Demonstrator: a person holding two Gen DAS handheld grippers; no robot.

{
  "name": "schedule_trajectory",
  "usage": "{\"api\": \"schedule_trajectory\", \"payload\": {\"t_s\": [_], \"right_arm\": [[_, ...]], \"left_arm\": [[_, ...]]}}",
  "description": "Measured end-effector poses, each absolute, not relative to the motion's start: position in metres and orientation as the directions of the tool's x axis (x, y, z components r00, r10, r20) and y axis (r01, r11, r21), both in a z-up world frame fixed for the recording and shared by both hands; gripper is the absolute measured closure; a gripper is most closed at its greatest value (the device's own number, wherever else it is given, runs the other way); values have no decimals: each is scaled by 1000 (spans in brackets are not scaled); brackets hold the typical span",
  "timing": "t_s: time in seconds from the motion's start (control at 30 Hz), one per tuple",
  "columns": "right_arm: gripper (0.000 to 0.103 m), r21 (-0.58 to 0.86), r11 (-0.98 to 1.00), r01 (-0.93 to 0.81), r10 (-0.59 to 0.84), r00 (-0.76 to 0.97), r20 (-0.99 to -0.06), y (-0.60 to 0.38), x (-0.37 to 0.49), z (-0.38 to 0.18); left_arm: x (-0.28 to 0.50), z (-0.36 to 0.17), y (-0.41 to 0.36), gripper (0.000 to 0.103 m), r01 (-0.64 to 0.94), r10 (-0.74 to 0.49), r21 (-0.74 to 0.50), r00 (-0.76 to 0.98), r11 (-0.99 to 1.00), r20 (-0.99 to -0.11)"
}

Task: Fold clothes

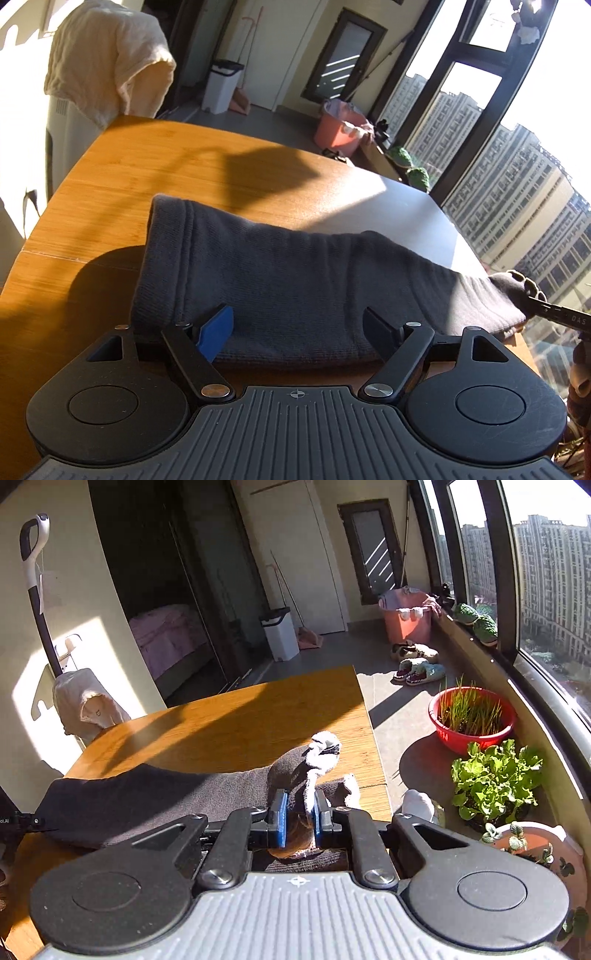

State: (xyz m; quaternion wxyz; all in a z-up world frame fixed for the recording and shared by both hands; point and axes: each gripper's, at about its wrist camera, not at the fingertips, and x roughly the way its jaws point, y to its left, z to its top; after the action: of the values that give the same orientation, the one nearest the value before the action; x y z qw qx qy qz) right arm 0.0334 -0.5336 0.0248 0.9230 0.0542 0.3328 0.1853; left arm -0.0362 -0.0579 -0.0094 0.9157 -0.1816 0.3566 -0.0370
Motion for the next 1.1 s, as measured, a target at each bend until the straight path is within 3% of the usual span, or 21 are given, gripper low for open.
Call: {"api": "schedule_trajectory", "payload": {"t_s": [0.13,0.17,0.2,0.3,0.4,0.5,0.6,0.73,0.87,1.1], "right_arm": [[79,145,954,-262,296,748,-594,-534,20,22],[71,132,958,-253,281,758,-588,-535,17,23],[65,137,957,-257,287,763,-579,-534,14,26],[60,207,915,-346,402,740,-539,-524,1,40],[60,253,882,-398,469,694,-546,-505,-6,36],[58,258,862,-436,499,644,-580,-478,-3,18],[54,218,871,-440,477,654,-587,-459,12,14],[54,206,882,-425,458,665,-590,-442,45,14],[54,154,897,-415,420,688,-592,-425,67,14],[38,23,902,-431,368,740,-563,-402,61,5]], "left_arm": [[-32,-6,-54,18,-99,-112,-276,745,956,-657],[-30,-5,-53,16,-116,-88,-258,744,959,-662],[-30,-1,-53,15,-137,-61,-242,745,961,-665],[-38,13,-65,8,-109,-85,-263,773,959,-629],[-46,25,-86,4,-41,-152,-302,795,952,-588],[-40,18,-114,3,-5,-173,-281,778,960,-604],[-21,-3,-130,2,-49,-112,-220,742,974,-662],[-4,-17,-143,0,-87,6,-98,776,991,-631],[6,-19,-144,0,-106,42,-66,782,992,-622],[20,-17,-142,0,-120,65,-46,779,992,-623]]}}
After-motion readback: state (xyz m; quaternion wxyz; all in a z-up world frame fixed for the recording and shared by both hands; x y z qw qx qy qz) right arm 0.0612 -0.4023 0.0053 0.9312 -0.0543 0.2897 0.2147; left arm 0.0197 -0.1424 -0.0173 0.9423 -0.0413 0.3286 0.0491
